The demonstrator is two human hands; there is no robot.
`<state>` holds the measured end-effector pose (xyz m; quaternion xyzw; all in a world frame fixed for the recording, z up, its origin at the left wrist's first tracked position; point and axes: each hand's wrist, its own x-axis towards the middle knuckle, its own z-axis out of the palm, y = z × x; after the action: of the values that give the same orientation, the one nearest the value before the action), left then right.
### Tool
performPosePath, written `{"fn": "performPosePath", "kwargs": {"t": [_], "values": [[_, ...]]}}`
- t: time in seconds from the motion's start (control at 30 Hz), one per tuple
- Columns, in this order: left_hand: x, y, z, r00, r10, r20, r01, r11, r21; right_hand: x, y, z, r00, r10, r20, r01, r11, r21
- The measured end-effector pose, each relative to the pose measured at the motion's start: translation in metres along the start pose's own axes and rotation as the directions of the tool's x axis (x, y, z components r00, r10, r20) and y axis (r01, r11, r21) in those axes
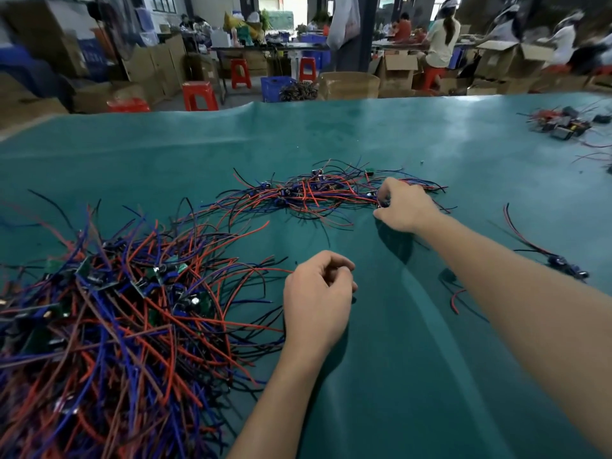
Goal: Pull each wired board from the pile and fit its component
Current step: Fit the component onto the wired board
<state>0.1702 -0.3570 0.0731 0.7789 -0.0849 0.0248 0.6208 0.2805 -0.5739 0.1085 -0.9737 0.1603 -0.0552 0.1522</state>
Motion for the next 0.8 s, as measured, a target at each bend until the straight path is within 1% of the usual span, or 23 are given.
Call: {"fn": "performPosePath", "kwargs": {"t": [0.17, 0.23, 0.27, 0.33, 0.43, 0.5, 0.53, 0.57, 0.63, 0.7, 0.73, 0.77, 0.8], "values": [[-0.001, 0.001, 0.0, 1.0, -0.012, 0.009, 0.011, 1.0, 0.02, 0.008, 0.005, -0.017, 0.991, 0.025, 0.131, -0.015, 0.997, -0.071], [-0.001, 0.001, -0.001, 1.0, -0.012, 0.009, 0.011, 1.0, 0.024, 0.01, 0.003, -0.025, 0.985, -0.003, 0.17, 0.019, 0.996, -0.091], [-0.001, 0.001, -0.001, 1.0, -0.013, 0.011, 0.013, 1.0, 0.019, 0.011, 0.003, -0.029, 0.984, -0.031, 0.177, 0.048, 0.994, -0.096], [-0.001, 0.002, -0.001, 1.0, -0.019, 0.012, 0.019, 1.0, 0.008, 0.012, 0.005, -0.036, 0.985, -0.086, 0.148, 0.104, 0.987, -0.124], [0.0, 0.0, -0.001, 1.0, -0.016, 0.014, 0.016, 1.0, 0.016, 0.009, 0.012, -0.04, 0.977, -0.132, 0.168, 0.168, 0.961, -0.219], [0.0, 0.0, 0.0, 1.0, -0.012, 0.014, 0.012, 1.0, 0.017, 0.01, 0.012, -0.046, 0.979, -0.173, 0.105, 0.192, 0.958, -0.212], [0.0, 0.0, 0.0, 1.0, -0.012, 0.013, 0.012, 1.0, 0.02, 0.008, 0.008, -0.054, 0.977, -0.21, 0.046, 0.215, 0.956, -0.198], [0.001, 0.0, 0.0, 1.0, -0.013, 0.013, 0.012, 1.0, 0.022, 0.006, 0.003, -0.065, 0.967, -0.252, -0.041, 0.239, 0.949, -0.207], [0.001, 0.001, 0.0, 1.0, -0.013, 0.017, 0.013, 1.0, 0.012, -0.006, -0.012, -0.092, 0.925, -0.312, -0.219, 0.234, 0.919, -0.318], [0.001, 0.001, -0.001, 1.0, -0.005, 0.011, 0.005, 1.0, 0.007, -0.027, -0.029, -0.117, 0.871, -0.371, -0.321, 0.237, 0.891, -0.387], [0.0, 0.001, 0.0, 1.0, -0.004, 0.008, 0.004, 1.0, 0.013, -0.038, -0.034, -0.126, 0.849, -0.385, -0.361, 0.255, 0.899, -0.357], [0.0, 0.001, 0.0, 1.0, -0.004, 0.007, 0.004, 1.0, 0.02, -0.051, -0.039, -0.133, 0.831, -0.37, -0.416, 0.29, 0.926, -0.243], [0.001, 0.0, 0.0, 1.0, -0.003, 0.007, 0.003, 1.0, 0.02, -0.066, -0.044, -0.137, 0.825, -0.312, -0.472, 0.336, 0.941, -0.037]]}}
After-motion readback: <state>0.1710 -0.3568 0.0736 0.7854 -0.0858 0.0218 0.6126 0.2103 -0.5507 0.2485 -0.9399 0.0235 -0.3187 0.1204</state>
